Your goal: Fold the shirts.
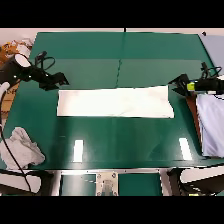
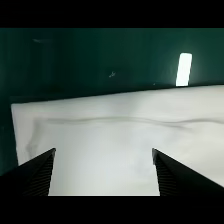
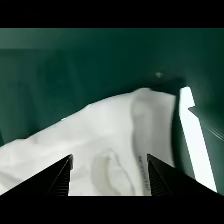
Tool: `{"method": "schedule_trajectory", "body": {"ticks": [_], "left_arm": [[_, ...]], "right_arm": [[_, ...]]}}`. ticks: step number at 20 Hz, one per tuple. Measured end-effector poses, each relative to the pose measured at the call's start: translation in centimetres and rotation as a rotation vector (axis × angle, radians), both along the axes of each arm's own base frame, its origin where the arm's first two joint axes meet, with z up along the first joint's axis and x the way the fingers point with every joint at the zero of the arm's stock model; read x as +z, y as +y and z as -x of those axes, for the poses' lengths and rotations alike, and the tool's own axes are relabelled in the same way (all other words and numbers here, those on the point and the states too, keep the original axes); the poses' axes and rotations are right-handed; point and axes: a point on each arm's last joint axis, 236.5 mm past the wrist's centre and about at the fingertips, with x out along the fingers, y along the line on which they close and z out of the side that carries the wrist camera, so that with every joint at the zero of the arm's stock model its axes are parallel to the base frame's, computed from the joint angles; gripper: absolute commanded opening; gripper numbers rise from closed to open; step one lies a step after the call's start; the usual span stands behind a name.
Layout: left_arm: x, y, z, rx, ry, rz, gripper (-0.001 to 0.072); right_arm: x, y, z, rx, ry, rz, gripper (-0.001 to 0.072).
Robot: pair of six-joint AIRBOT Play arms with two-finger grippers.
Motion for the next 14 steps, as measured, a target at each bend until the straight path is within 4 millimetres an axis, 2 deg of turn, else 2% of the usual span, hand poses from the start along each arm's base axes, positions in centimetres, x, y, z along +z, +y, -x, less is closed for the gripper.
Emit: {"method": "schedule_trajectory", "body": {"ticks": [2, 5, 8, 11, 14], "left_arm": [[1.7, 0.9, -0.8, 0.011, -0.023, 0.000, 0.0712], [3.1, 0.9, -1.2, 0.017, -0.038, 0.016, 0.0712], [3.8, 0.5, -1.4, 0.028, -0.042, 0.050, 0.0712], [4.2, 0.1, -1.5, 0.034, -0.043, 0.074, 0.0712], [4.5, -0.2, -1.5, 0.036, -0.043, 0.090, 0.0712]], "right_arm": [[-0.8, -2.3, 1.4, 0.024, 0.017, 0.005, 0.0607], [-3.1, -3.1, 3.2, 0.097, 0.054, -0.022, 0.0611], [-5.5, -1.3, 4.4, 0.206, 0.078, -0.098, 0.0611], [-6.3, 2.1, 4.7, 0.314, 0.060, -0.204, 0.0611], [-6.4, 4.3, 4.5, 0.396, 0.034, -0.232, 0.0610]]}}
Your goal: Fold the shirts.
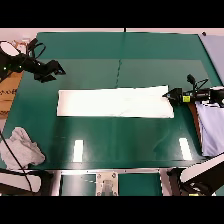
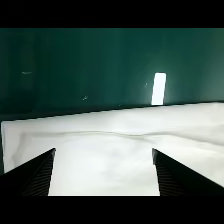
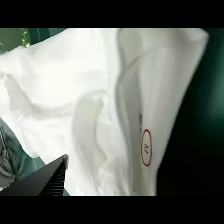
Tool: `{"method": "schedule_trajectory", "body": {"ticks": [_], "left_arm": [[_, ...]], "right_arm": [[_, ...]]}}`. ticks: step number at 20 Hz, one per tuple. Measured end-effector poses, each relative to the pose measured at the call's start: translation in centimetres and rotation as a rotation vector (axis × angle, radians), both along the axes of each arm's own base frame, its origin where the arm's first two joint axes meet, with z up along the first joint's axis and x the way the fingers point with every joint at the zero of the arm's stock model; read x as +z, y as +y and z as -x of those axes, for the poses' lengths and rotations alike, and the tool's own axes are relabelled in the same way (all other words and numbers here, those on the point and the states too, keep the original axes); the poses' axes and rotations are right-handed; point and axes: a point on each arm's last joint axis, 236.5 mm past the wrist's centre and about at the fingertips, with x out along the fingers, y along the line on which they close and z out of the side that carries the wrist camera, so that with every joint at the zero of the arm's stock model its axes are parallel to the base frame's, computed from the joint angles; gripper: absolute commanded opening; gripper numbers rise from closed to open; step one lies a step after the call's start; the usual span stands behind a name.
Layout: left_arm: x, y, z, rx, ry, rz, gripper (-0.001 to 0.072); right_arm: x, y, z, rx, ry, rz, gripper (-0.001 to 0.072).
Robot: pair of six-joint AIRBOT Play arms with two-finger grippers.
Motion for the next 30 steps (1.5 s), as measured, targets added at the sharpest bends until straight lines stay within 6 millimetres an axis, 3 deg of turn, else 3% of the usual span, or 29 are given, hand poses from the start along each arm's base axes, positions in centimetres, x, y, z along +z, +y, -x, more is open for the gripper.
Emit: {"method": "schedule_trajectory", "body": {"ticks": [2, 3, 4, 5, 6, 9, 12, 19, 22, 24, 26, 30], "left_arm": [[0.1, -0.2, 0.0, 0.000, -0.001, 0.011, 0.0665], [0.2, -0.4, 0.0, 0.000, -0.001, 0.019, 0.0497], [0.3, -0.5, 0.0, -0.001, 0.000, 0.027, 0.0261], [0.3, -0.8, 0.1, -0.007, 0.002, 0.032, 0.0081], [0.4, -1.3, 0.2, -0.025, 0.000, 0.033, 0.0031], [0.4, -4.0, 0.8, -0.104, -0.008, 0.030, 0.0024], [-0.4, -9.1, 1.7, -0.213, -0.018, 0.028, 0.0024], [-8.4, -27.0, 6.7, -0.504, -0.022, 0.028, 0.0024], [-11.1, -33.3, 9.4, -0.575, -0.032, 0.060, 0.0024], [-12.3, -35.7, 10.9, -0.599, -0.025, 0.079, 0.0024], [-12.6, -36.7, 11.6, -0.612, -0.017, 0.091, 0.0024], [-10.6, -34.9, 10.8, -0.662, 0.034, 0.100, 0.0023]], "right_arm": [[0.4, 1.1, -0.5, 0.047, -0.022, 0.000, 0.0601], [0.7, 1.6, -0.8, 0.068, -0.034, 0.007, 0.0414], [0.8, 1.9, -1.2, 0.087, -0.044, 0.021, 0.0102], [1.3, 2.6, -1.6, 0.105, -0.056, 0.020, 0.0039], [2.2, 3.4, -1.9, 0.128, -0.068, 0.007, 0.0013], [4.3, 5.1, -2.3, 0.196, -0.077, 0.020, 0.0012], [7.3, 6.1, -2.3, 0.235, -0.080, 0.070, 0.0012], [18.8, 9.2, 0.0, 0.224, -0.172, 0.169, 0.0013], [22.0, 10.7, 1.5, 0.223, -0.205, 0.186, 0.0013], [23.0, 11.1, 2.0, 0.214, -0.208, 0.192, 0.0013], [23.3, 11.3, 2.2, 0.206, -0.202, 0.201, 0.0012], [23.7, 12.3, 2.6, 0.208, -0.194, 0.198, 0.0013]]}}
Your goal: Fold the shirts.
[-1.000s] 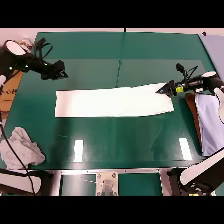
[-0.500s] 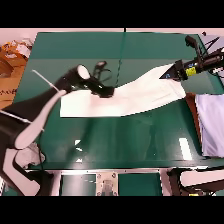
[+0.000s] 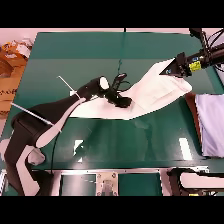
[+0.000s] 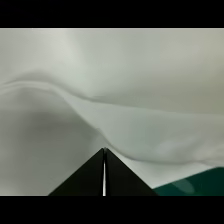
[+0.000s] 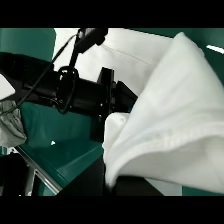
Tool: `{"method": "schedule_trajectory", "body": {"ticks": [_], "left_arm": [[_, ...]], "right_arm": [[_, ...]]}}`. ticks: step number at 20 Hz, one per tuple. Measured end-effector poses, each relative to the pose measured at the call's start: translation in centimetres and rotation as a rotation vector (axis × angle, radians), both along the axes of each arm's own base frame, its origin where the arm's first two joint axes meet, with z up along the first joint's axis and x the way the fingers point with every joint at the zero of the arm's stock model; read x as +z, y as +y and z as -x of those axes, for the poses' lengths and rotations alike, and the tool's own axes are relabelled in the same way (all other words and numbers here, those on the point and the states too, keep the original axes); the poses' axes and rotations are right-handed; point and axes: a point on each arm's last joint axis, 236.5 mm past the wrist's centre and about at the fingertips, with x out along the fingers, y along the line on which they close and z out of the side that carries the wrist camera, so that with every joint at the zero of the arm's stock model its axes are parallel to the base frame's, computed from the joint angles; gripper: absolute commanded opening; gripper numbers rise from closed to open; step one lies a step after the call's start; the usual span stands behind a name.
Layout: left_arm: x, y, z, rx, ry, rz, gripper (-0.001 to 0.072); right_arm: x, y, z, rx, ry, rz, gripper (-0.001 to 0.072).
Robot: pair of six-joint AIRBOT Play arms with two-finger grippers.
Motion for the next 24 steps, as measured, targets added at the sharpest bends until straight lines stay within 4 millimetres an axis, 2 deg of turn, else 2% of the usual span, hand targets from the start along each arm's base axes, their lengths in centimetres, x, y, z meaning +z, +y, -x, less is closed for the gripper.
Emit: {"method": "schedule_trajectory", "body": {"ticks": [2, 4, 6, 9, 11, 15, 16, 17, 18, 19, 21, 22, 23, 24], "left_arm": [[1.9, 3.0, -1.2, -0.045, 0.011, -0.045, 0.0023], [3.9, 7.7, -3.0, -0.063, 0.009, -0.129, 0.0024], [5.8, 13.1, -4.9, -0.038, 0.010, -0.215, 0.0024], [8.6, 20.8, -7.6, 0.078, 0.006, -0.279, 0.0024], [9.9, 25.2, -8.6, 0.155, 0.007, -0.301, 0.0024], [11.1, 31.9, -9.8, 0.281, 0.016, -0.320, 0.0024], [11.2, 33.1, -10.0, 0.303, 0.018, -0.322, 0.0024], [11.3, 34.1, -10.1, 0.317, 0.017, -0.323, 0.0024], [11.4, 34.9, -10.2, 0.324, 0.013, -0.324, 0.0024], [11.4, 35.8, -10.3, 0.330, 0.008, -0.325, 0.0024], [11.4, 37.5, -10.4, 0.341, 0.000, -0.332, 0.0024], [11.5, 38.1, -10.4, 0.344, -0.004, -0.333, 0.0024], [11.5, 38.5, -10.5, 0.347, -0.006, -0.334, 0.0024], [11.5, 38.9, -10.5, 0.349, -0.009, -0.334, 0.0024]], "right_arm": [[0.1, 1.2, 0.3, 0.014, 0.012, -0.006, 0.0012], [0.4, 3.3, 0.6, 0.033, 0.019, -0.022, 0.0013], [0.7, 6.4, 0.6, 0.044, 0.015, -0.040, 0.0013], [0.2, 12.9, -0.1, 0.049, 0.008, -0.079, 0.0013], [-1.2, 18.1, -0.8, 0.036, 0.007, -0.108, 0.0013], [-6.8, 29.9, -1.9, -0.017, 0.011, -0.198, 0.0022], [-8.4, 32.9, -2.0, -0.041, 0.006, -0.230, 0.0215], [-9.8, 35.3, -2.0, -0.071, 0.003, -0.261, 0.0524], [-11.2, 37.2, -2.1, -0.102, 0.004, -0.285, 0.0553], [-12.3, 38.3, -2.2, -0.128, 0.012, -0.299, 0.0553], [-13.2, 39.3, -1.8, -0.120, 0.028, -0.313, 0.0548], [-13.2, 39.1, -1.5, -0.094, 0.042, -0.316, 0.0372], [-13.0, 38.5, -1.4, -0.070, 0.057, -0.318, 0.0003], [-12.5, 37.5, -1.6, -0.048, 0.069, -0.322, 0.0013]]}}
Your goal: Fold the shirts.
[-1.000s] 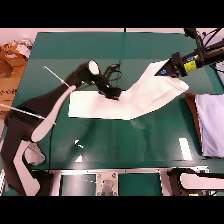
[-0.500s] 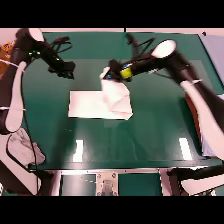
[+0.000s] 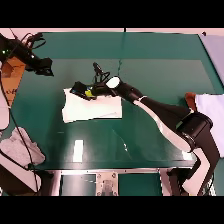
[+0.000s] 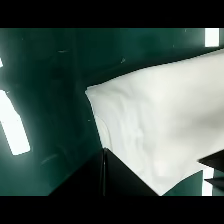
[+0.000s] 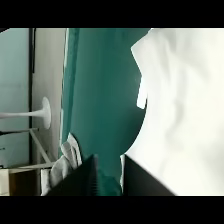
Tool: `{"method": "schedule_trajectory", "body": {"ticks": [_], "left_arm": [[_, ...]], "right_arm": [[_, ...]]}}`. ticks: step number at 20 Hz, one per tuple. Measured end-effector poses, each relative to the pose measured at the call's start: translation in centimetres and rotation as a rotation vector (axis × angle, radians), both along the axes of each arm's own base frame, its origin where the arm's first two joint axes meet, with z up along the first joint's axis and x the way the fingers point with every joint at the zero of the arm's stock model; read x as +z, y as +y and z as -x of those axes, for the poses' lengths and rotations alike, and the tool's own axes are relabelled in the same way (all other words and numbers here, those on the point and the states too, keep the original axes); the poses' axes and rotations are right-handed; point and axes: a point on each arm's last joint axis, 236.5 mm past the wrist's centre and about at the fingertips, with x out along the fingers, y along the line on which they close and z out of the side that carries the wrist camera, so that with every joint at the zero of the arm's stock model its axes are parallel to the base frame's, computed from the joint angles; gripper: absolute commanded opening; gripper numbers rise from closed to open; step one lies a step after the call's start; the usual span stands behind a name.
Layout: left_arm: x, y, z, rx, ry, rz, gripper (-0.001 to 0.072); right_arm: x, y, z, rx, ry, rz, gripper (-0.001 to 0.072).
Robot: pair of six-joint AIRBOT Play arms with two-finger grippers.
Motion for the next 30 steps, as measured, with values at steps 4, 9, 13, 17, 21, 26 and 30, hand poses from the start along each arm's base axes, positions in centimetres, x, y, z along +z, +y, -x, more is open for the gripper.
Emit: {"method": "schedule_trajectory", "body": {"ticks": [4, 9, 13, 17, 21, 26, 30], "left_arm": [[0.0, 0.9, -0.1, 0.006, -0.008, -0.005, 0.0024], [-0.1, 1.2, -0.1, 0.009, -0.009, -0.006, 0.0024], [-0.5, 1.2, -0.2, 0.011, -0.006, -0.006, 0.0024], [-0.6, 1.2, -0.2, 0.013, -0.006, -0.005, 0.0024], [-0.6, 1.2, -0.2, 0.015, -0.006, -0.002, 0.0024], [-0.6, 1.2, -0.2, 0.015, -0.004, -0.001, 0.0023], [-0.6, 1.1, -0.2, 0.017, -0.003, 0.001, 0.0024]], "right_arm": [[2.0, -6.4, -1.5, 0.077, 0.028, -0.002, 0.0013], [-1.8, -18.6, -2.9, 0.000, 0.080, 0.242, 0.0072], [-7.3, -25.2, -1.6, -0.096, 0.193, 0.388, 0.0477], [-10.8, -25.0, -0.4, -0.113, 0.289, 0.358, 0.0474], [-11.3, -20.3, 0.1, -0.076, 0.289, 0.223, 0.0474], [-10.6, -17.3, -0.6, -0.093, 0.257, 0.115, 0.0013], [-7.4, -16.9, -2.0, -0.088, 0.225, 0.028, 0.0011]]}}
